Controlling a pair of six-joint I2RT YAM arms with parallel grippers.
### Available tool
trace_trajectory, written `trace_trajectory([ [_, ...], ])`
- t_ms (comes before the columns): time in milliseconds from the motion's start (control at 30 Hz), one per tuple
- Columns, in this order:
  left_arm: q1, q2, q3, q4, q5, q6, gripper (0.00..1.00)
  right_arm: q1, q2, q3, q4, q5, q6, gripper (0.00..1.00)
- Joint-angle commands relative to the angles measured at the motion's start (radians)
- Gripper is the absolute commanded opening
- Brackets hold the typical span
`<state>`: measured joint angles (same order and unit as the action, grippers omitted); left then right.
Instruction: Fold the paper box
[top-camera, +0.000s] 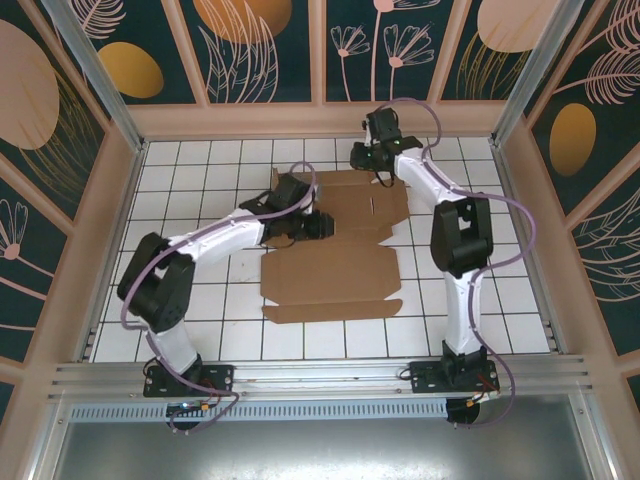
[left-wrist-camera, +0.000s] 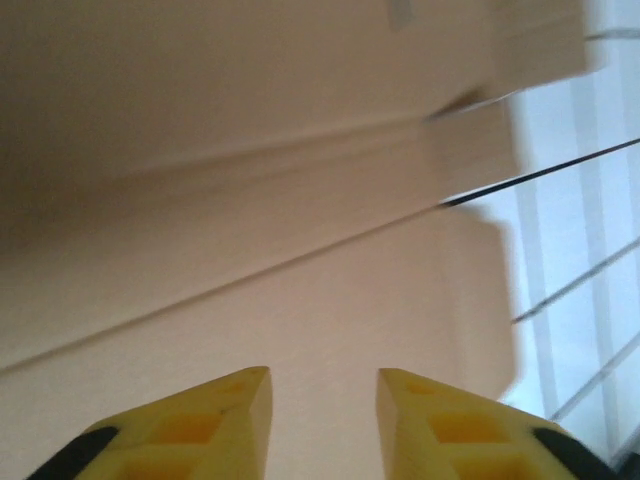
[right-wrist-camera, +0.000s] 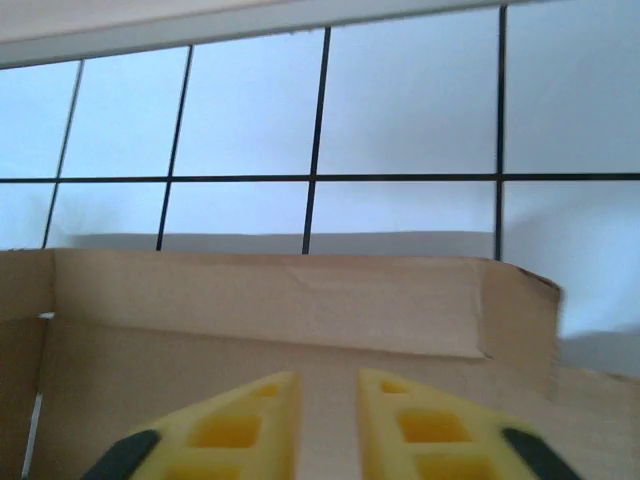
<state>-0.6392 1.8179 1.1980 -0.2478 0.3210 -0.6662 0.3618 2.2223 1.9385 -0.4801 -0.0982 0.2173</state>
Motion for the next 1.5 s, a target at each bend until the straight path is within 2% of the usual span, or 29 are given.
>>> trace_trajectory([
  [0,0.013,0.071,-0.023,0.054,0.02,-0.034,0.27,0.018,0.099,0.04,-0.105,-0.047,-0.038,0.16],
  [167,0.049,0.154,-0.002,0.05,0.018,-0.036,0.21,0.038,0.13,0.006,-0.084,-0.051,-0.054,0.13],
  [467,0.187,0.245,0.061,0.005,-0.002,-0.017,0.23,0.023,0.088,-0.186,-0.05,0.058,-0.038,0.12],
  [633,0.23,0.319,0.221,-0.096,-0.062,0.026,0.25,0.039,-0.049,-0.426,0.032,0.081,0.042,0.11],
  [733,0.252,0.369,0.331,-0.157,-0.094,0.059,0.25,0.088,-0.137,-0.569,0.08,0.076,0.08,0.14],
  [833,0.256,0.417,0.423,-0.214,-0.146,0.103,0.24,0.144,-0.218,-0.673,0.111,0.014,0.098,0.16],
  [933,0.256,0.443,0.457,-0.231,-0.138,0.124,0.23,0.141,-0.309,-0.727,0.139,-0.055,0.107,0.23],
  [1067,0.255,0.437,0.436,-0.217,-0.126,0.137,0.22,0.045,-0.39,-0.717,0.194,-0.146,0.106,0.48],
  [1167,0.255,0.436,0.422,-0.216,-0.127,0.16,0.22,-0.037,-0.384,-0.692,0.222,-0.207,0.118,0.63],
  [1267,0.263,0.431,0.398,-0.209,-0.135,0.174,0.21,-0.108,-0.362,-0.685,0.246,-0.225,0.122,0.68],
  [1467,0.273,0.42,0.374,-0.181,-0.103,0.177,0.21,-0.202,-0.309,-0.663,0.289,-0.341,0.086,0.7],
])
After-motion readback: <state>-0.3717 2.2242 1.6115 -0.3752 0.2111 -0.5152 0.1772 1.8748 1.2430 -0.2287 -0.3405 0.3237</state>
